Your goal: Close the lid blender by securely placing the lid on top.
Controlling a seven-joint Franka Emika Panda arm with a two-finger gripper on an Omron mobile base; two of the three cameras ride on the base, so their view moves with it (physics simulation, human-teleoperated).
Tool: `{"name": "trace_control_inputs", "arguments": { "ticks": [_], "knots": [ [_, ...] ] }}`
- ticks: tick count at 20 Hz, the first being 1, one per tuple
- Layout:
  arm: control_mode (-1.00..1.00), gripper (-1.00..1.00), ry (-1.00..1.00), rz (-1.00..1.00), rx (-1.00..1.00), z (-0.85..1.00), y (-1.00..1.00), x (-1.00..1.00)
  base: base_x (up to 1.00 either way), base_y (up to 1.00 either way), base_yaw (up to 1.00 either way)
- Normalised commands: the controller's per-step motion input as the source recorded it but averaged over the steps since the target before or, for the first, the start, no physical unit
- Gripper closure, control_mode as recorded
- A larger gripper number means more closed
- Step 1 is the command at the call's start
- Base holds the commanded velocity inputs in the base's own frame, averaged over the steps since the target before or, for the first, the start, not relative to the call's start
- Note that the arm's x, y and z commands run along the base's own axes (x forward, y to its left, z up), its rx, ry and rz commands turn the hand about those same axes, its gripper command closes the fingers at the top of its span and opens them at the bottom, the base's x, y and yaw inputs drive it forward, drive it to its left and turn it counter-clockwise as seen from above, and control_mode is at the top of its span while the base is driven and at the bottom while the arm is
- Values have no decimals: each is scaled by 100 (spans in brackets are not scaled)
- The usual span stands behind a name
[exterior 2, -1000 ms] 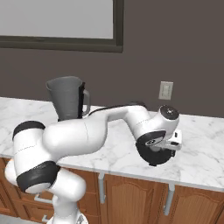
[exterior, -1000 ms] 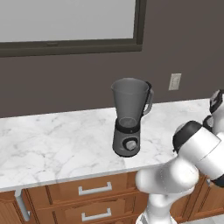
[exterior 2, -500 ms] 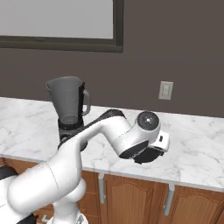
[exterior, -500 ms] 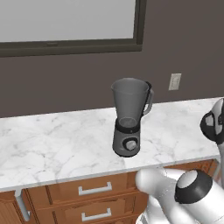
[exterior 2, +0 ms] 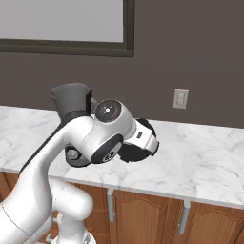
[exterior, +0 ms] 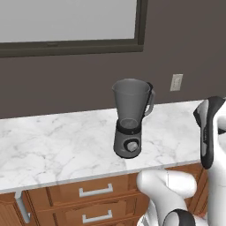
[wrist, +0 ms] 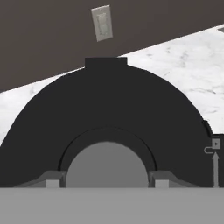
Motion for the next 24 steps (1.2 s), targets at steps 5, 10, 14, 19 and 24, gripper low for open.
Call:
{"name": "trace_control_inputs", "arguments": {
  "ticks": [5,10,14,19,24],
  "knots": [
    [-100,100,4,-4,-1,96,77,-9,0,0,0],
    [-100,100,2,1,0,93,80,0,0,0,0],
    [-100,100,4,8,0,88,88,0,0,0,0],
    [-100,100,6,12,0,55,95,0,0,0,0],
    [-100,100,2,10,0,3,78,22,0,0,0]
  ]
}}
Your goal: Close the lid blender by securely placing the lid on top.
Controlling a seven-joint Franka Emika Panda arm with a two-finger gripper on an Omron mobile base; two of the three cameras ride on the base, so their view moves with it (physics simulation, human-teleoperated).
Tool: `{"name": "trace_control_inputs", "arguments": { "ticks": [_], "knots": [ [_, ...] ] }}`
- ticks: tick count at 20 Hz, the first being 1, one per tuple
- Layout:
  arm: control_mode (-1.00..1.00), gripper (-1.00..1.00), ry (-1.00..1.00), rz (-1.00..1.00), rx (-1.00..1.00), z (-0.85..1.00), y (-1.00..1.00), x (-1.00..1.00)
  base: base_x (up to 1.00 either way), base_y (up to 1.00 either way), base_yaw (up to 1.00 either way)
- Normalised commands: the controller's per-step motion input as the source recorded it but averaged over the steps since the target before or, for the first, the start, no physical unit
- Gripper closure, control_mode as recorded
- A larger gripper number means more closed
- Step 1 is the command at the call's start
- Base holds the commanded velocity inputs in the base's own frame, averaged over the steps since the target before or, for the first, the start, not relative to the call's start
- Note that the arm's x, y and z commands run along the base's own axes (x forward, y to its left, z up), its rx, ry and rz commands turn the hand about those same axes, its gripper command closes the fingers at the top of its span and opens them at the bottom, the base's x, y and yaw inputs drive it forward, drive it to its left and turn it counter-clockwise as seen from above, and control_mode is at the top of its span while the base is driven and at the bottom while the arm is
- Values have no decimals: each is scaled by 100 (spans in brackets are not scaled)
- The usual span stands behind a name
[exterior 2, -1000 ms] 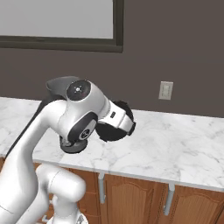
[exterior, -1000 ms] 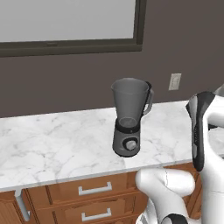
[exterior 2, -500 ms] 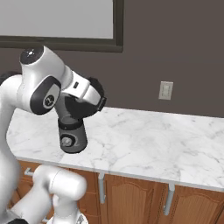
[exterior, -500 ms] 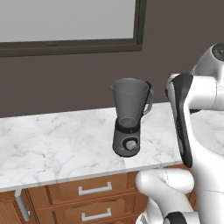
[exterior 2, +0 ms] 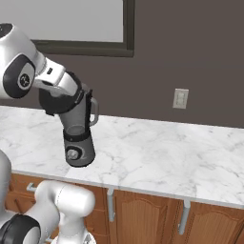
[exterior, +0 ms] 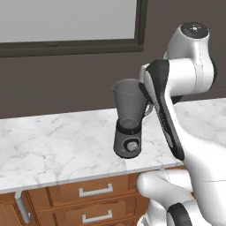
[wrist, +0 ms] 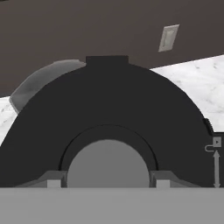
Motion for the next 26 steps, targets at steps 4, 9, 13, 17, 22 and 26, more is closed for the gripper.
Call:
{"name": "trace_control_inputs", "arguments": {
  "ticks": [4,9,13,17,22,26],
  "knots": [
    [-100,100,0,11,0,0,55,40,0,0,0],
    [-100,100,1,10,0,0,33,55,0,0,0],
    [-100,100,12,12,0,0,8,56,0,0,0],
    [-100,100,19,10,0,0,0,47,0,0,0],
    [-100,100,21,3,0,0,0,32,0,0,0],
    [-100,100,10,0,0,0,0,17,0,0,0]
  ]
}}
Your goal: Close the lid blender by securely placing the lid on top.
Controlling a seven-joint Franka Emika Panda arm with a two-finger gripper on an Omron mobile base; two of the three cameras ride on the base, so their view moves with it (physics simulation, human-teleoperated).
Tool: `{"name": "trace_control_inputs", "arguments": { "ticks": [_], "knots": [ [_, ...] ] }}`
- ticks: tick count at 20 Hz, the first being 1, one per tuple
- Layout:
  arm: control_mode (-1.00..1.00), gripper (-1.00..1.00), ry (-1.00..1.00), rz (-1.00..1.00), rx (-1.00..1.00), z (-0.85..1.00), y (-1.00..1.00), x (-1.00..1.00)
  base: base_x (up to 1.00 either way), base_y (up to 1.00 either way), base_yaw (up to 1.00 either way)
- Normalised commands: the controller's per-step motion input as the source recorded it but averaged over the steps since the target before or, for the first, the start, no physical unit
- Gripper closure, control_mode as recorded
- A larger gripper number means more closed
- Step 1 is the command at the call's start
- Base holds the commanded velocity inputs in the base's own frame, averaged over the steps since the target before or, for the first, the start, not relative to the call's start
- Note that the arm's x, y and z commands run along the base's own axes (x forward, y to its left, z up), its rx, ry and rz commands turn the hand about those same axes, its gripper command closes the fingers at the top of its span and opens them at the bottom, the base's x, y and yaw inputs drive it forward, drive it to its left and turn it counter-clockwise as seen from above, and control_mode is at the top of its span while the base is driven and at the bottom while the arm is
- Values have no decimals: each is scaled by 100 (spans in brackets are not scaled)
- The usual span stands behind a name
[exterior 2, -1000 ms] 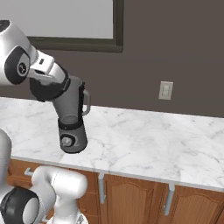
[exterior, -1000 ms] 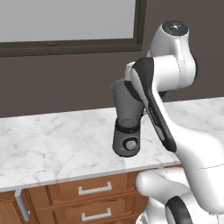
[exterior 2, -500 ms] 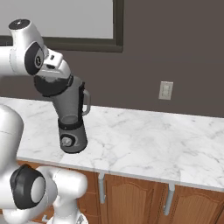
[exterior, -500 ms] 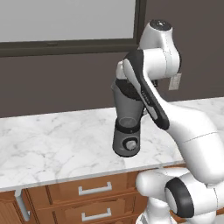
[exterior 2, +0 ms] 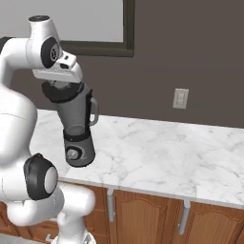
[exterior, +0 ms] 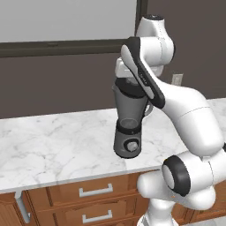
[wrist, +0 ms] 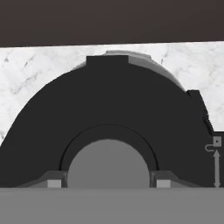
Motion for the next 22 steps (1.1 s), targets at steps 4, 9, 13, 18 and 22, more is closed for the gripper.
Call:
{"name": "trace_control_inputs", "arguments": {
  "ticks": [4,9,13,18,22],
  "knots": [
    [-100,100,3,0,0,0,0,27,0,0,0],
    [-100,100,0,0,0,0,0,31,0,0,0],
    [-100,100,0,0,0,0,0,38,0,0,0],
    [-100,100,0,0,0,0,0,16,0,0,0],
    [-100,100,2,0,0,-11,0,0,0,0,0]
  ]
}}
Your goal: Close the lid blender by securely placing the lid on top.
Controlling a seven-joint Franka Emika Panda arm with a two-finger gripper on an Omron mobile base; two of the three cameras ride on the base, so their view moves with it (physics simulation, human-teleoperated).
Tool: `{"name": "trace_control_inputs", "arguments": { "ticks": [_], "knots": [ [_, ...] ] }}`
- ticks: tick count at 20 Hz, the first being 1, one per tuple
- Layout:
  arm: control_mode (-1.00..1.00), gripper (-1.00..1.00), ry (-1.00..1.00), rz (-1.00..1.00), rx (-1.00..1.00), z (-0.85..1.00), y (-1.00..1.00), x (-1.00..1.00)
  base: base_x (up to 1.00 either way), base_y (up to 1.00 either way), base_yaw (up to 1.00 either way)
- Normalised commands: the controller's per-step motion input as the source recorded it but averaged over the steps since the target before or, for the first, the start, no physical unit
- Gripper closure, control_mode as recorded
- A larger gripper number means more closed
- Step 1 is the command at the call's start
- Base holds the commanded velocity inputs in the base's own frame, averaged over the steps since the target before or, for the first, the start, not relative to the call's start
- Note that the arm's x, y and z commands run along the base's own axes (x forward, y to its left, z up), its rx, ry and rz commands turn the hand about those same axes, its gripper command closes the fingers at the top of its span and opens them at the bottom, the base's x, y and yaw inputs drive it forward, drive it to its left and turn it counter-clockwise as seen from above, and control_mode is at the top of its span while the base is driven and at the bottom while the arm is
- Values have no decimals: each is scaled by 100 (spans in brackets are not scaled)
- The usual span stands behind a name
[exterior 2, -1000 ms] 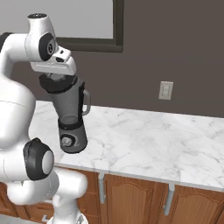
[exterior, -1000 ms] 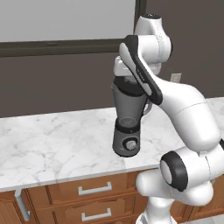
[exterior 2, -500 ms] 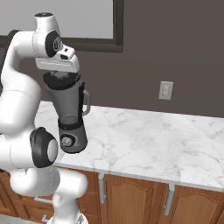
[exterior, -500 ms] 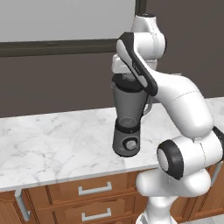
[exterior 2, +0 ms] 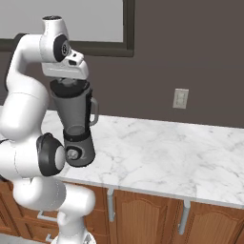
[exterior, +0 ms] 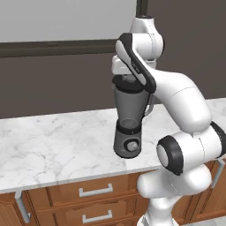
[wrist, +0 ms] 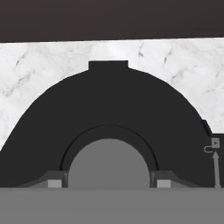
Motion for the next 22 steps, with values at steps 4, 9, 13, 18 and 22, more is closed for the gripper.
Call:
{"name": "trace_control_inputs", "arguments": {
  "ticks": [4,9,13,18,22],
  "knots": [
    [-100,100,11,0,0,-4,0,0,0,0,0],
    [-100,100,17,0,0,0,0,0,0,0,0],
    [-100,100,22,-1,0,2,0,0,0,0,0],
    [-100,100,11,-4,0,8,0,-8,0,0,0],
    [-100,100,1,-2,0,0,-2,-31,0,0,0]
  ]
}}
